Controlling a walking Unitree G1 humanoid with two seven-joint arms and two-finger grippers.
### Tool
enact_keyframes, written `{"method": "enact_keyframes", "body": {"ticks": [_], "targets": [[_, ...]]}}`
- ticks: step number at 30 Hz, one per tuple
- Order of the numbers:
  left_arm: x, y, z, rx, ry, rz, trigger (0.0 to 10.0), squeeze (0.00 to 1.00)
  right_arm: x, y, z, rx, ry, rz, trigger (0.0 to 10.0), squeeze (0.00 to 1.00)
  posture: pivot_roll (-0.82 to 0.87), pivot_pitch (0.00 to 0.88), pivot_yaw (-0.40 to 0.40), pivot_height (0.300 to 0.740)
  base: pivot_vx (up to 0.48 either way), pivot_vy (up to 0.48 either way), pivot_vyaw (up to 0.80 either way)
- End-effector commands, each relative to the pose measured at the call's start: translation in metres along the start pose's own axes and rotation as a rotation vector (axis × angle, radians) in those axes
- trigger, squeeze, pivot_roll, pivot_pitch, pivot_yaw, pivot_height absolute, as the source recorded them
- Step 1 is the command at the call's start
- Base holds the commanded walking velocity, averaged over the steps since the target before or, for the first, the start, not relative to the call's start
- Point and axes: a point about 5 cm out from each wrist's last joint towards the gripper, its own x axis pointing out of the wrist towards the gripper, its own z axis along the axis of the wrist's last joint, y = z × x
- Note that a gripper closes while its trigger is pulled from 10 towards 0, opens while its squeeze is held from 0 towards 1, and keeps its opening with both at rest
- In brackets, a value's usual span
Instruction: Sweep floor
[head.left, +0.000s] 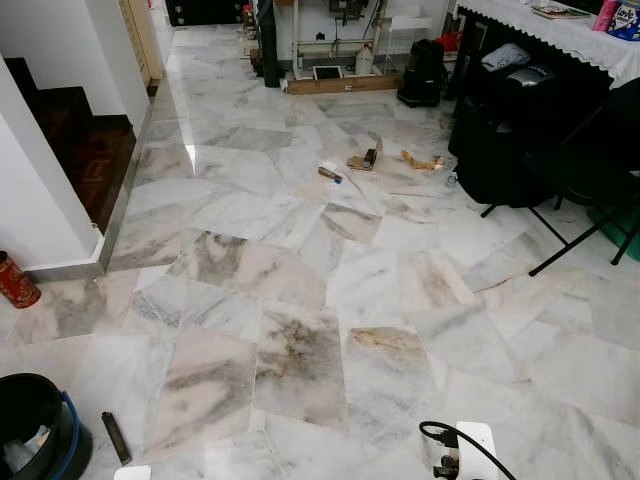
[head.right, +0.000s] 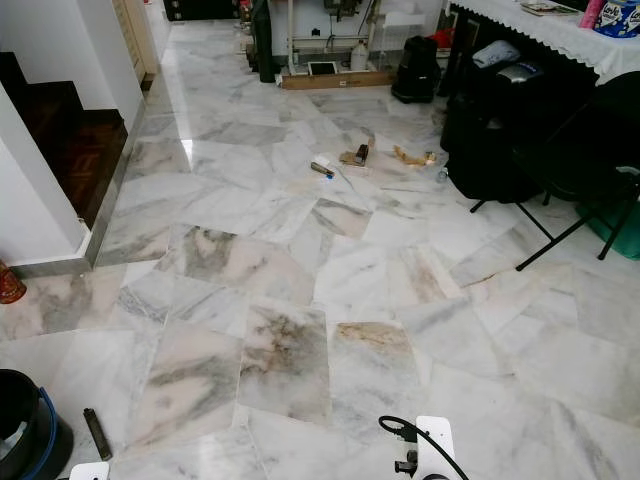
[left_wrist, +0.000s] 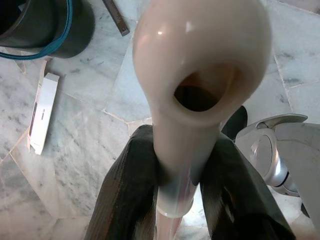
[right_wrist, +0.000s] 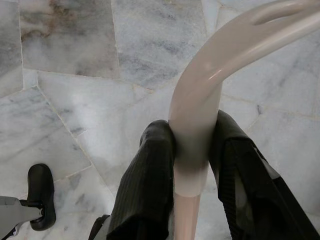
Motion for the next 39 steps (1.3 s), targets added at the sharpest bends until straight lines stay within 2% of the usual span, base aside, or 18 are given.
{"method": "enact_keyframes", "body": {"ticks": [1,26,30,34,39], "targets": [[-0.01,-0.017,-0.019,-0.277,-0.094,-0.032,10.0,0.0,0.003,0.06,0.06,0.005,-0.099,0.33,10.0,0.0,0.19,0.0,-0.181,0.74,0.0,0.0,0.0],[-0.01,-0.016,-0.02,-0.287,-0.094,-0.025,10.0,0.0,0.003,0.06,0.059,0.01,-0.092,0.329,10.0,0.0,0.19,0.0,-0.18,0.74,0.0,0.0,0.0],[-0.01,0.003,-0.019,-0.318,-0.122,-0.011,10.0,0.0,0.001,0.077,0.064,0.016,-0.123,0.36,10.0,0.0,0.21,0.0,-0.153,0.74,0.0,0.0,0.0],[-0.009,0.012,-0.018,-0.321,-0.111,-0.004,10.0,0.0,0.001,0.078,0.066,0.002,-0.129,0.365,10.0,0.0,0.2,0.0,-0.151,0.74,0.0,0.0,0.0],[-0.008,0.01,-0.015,-0.322,-0.111,-0.009,10.0,0.0,0.002,0.072,0.072,0.0,-0.141,0.352,10.0,0.0,0.19,0.0,-0.153,0.74,0.0,0.0,0.0]]}}
